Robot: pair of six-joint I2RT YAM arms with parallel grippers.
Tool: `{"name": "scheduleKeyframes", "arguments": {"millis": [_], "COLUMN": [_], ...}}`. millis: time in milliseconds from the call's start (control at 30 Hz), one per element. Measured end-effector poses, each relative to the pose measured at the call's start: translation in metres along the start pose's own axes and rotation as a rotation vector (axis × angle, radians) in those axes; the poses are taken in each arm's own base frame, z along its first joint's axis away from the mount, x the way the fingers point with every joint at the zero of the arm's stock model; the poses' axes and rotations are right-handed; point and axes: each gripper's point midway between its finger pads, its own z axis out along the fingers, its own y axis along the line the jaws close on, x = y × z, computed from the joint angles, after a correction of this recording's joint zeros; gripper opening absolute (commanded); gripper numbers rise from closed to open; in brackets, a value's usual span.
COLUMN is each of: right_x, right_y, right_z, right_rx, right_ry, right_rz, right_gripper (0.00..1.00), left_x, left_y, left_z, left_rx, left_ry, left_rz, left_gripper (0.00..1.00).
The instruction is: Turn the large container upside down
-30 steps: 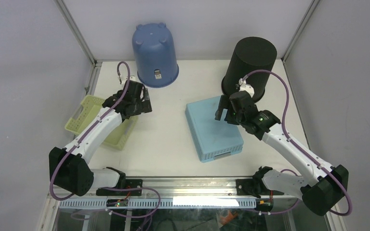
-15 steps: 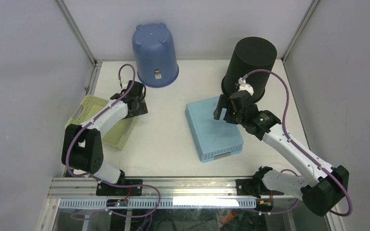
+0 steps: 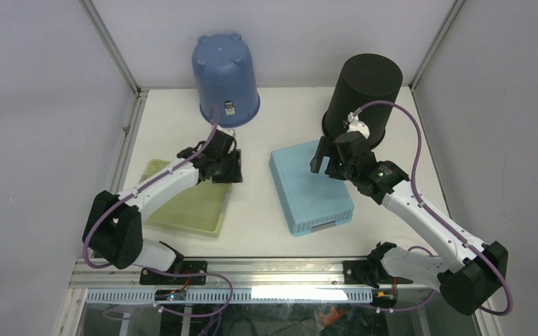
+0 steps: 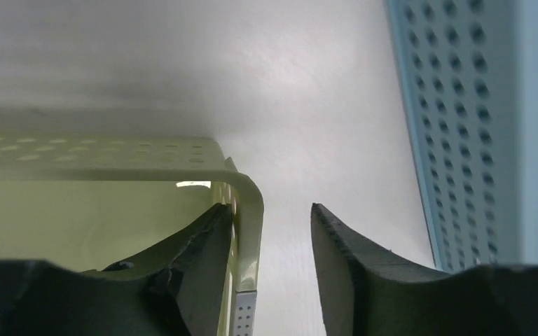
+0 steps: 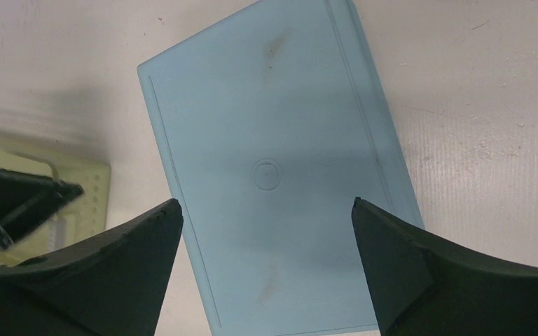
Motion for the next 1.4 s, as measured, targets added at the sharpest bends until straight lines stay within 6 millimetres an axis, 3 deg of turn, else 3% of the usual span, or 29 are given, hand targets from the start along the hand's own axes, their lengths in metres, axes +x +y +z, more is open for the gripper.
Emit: {"name": "scheduleKeyframes", "arguments": {"millis": [67,133,233,333,400,500,600,700,800,1000,1100,1167,1267,1400], "right_x": [0.0,0.0,-0.001,0.002,0.01,0.034,0.066,0.085,0.073,0.014,-0.006,-0.009,0.0,0.032], "right_y": [-0.001,-0.002,-0.004,0.002,0.014,0.048,0.083,0.097,0.112,0.157,0.175,0.176,0.165,0.125], "right_z": [0.0,0.001,0.001,0.004,0.01,0.024,0.043,0.06,0.079,0.106,0.131,0.153,0.181,0.188], "right_rx": [0.003,0.007,0.009,-0.018,-0.047,-0.093,-0.136,-0.128,-0.106,-0.126,-0.135,-0.12,-0.079,-0.006], "right_ry": [0.0,-0.001,-0.001,0.016,0.05,0.139,0.234,0.296,0.279,0.134,0.1,0.103,0.145,0.236], "right_rz": [0.001,0.004,0.007,-0.004,-0.032,-0.128,-0.223,-0.289,-0.343,-0.45,-0.482,-0.5,-0.529,-0.573], "right_gripper": [0.95,0.95,0.93,0.92,0.92,0.92,0.91,0.91,0.92,0.93,0.92,0.92,0.91,0.91], "left_x": [0.028,0.049,0.056,0.033,0.004,-0.028,-0.048,-0.065,-0.069,-0.064,-0.055,-0.047,-0.039,-0.034], "left_y": [-0.029,-0.046,-0.044,-0.036,-0.039,-0.034,-0.007,0.028,0.038,0.035,0.039,0.042,0.044,0.045], "left_z": [-0.008,-0.015,-0.024,-0.04,-0.052,-0.067,-0.072,-0.069,-0.067,-0.061,-0.055,-0.05,-0.043,-0.038], "left_rx": [0.092,0.145,0.136,0.078,0.067,0.058,0.012,-0.055,-0.074,-0.07,-0.077,-0.092,-0.103,-0.11], "left_ry": [0.058,0.114,0.132,0.072,-0.01,-0.112,-0.164,-0.2,-0.204,-0.174,-0.144,-0.118,-0.087,-0.07], "left_rz": [0.069,0.117,0.124,0.083,0.023,-0.091,-0.235,-0.382,-0.444,-0.513,-0.551,-0.571,-0.587,-0.604], "left_gripper": [0.62,0.75,0.82,0.83,0.84,0.84,0.85,0.87,0.88,0.91,0.92,0.92,0.92,0.92]}}
